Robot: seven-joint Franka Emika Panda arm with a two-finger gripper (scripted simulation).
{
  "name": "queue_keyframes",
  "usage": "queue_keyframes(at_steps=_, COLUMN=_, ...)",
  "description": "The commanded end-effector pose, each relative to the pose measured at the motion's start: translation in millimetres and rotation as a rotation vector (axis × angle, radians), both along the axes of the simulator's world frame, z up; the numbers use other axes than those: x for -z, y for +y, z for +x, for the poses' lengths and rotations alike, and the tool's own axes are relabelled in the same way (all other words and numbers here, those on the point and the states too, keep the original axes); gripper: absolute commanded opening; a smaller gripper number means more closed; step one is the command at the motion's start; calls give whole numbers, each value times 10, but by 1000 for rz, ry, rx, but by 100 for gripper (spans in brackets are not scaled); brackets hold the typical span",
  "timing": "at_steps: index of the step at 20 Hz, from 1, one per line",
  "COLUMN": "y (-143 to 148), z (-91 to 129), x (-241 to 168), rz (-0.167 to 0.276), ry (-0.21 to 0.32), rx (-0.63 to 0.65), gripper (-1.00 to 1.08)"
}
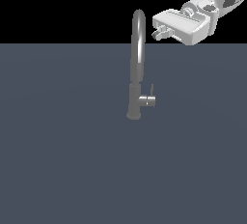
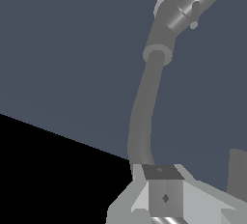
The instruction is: Turn on the faucet by rotating a designated handle.
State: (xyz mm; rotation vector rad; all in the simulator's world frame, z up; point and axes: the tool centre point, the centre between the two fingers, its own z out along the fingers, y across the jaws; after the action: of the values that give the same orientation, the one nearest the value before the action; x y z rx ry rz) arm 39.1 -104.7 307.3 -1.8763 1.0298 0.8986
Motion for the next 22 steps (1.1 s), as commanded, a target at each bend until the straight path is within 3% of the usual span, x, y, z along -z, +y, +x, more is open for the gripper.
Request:
queue_keyframes(at_steps=1, y=-48, z=79, x=216, rz=58, ry=49, rx=51, gripper=-100)
queue_keyframes(at_steps=13, y=-116, z=273, x=1285, rz=318, ry=276, rx=290, gripper=-100)
queue_keyframes(at_steps=17, y=-89, z=281, x=1525, rz=374, ry=326, rx=342, gripper=-100)
queue_keyframes(at_steps=22, y=-57, z=280, x=1687, rz=413, ry=359, rx=377, gripper=-100)
